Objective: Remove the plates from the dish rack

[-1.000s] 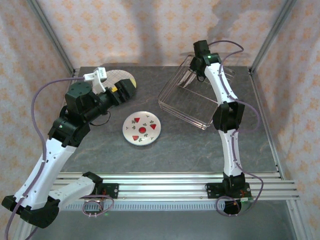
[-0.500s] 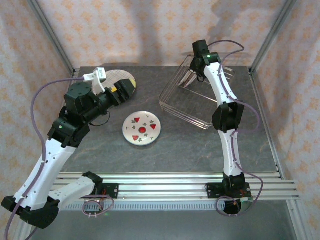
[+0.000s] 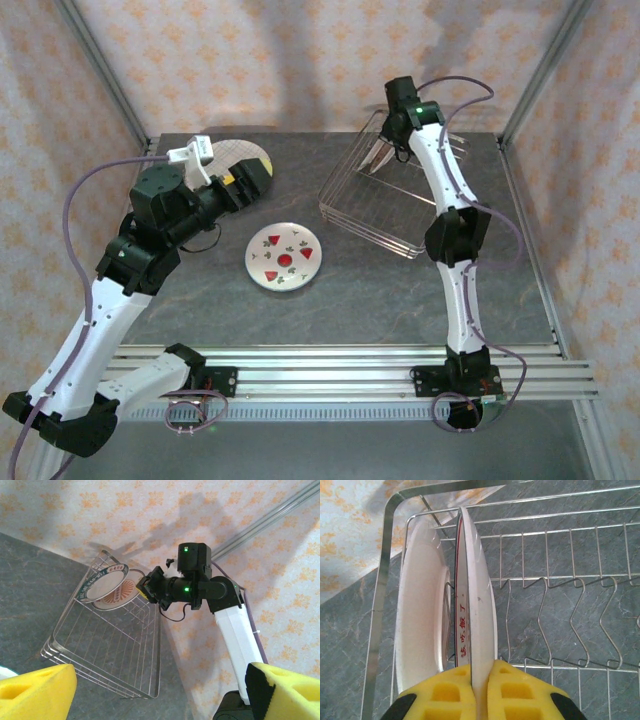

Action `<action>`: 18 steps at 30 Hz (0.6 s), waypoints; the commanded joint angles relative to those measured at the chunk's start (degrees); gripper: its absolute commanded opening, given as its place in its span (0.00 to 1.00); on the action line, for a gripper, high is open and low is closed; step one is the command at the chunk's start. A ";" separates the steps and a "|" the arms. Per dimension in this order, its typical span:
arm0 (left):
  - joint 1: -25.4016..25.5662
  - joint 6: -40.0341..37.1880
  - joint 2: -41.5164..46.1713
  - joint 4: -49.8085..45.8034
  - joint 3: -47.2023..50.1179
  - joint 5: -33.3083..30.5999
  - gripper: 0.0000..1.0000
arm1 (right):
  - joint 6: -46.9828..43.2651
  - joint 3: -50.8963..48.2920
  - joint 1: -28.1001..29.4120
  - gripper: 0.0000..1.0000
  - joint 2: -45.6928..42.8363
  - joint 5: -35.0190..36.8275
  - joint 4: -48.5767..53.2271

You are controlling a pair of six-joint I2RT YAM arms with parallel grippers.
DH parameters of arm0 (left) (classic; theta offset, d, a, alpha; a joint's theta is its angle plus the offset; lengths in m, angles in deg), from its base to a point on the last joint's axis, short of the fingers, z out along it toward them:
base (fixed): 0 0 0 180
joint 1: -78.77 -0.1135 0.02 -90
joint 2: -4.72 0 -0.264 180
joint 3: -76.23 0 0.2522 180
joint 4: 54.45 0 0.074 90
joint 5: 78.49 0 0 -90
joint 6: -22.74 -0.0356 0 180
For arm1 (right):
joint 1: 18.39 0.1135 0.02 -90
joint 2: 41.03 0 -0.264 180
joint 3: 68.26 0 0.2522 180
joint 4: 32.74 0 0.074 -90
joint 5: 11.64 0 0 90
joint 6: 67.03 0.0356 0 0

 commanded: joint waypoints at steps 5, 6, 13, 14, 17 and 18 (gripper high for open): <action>0.26 0.15 0.64 2.73 0.79 0.27 0.88 | 1.65 3.20 0.55 0.08 -6.08 0.86 -0.81; 0.31 0.15 0.64 2.81 0.76 0.27 0.88 | 1.79 3.18 0.55 0.08 -6.19 0.86 -0.40; 0.31 0.24 0.46 3.12 0.80 0.54 0.88 | 2.68 2.74 0.53 0.07 -8.28 1.12 2.88; 0.31 0.24 0.45 3.16 0.81 0.57 0.88 | 2.83 2.59 0.59 0.06 -8.63 1.22 3.42; 0.31 0.24 0.37 3.34 0.81 0.62 0.88 | 2.78 2.49 0.59 0.05 -9.84 1.82 5.22; 0.31 0.31 0.33 3.34 0.76 0.73 0.88 | 2.82 2.49 0.49 0.05 -10.28 2.14 6.02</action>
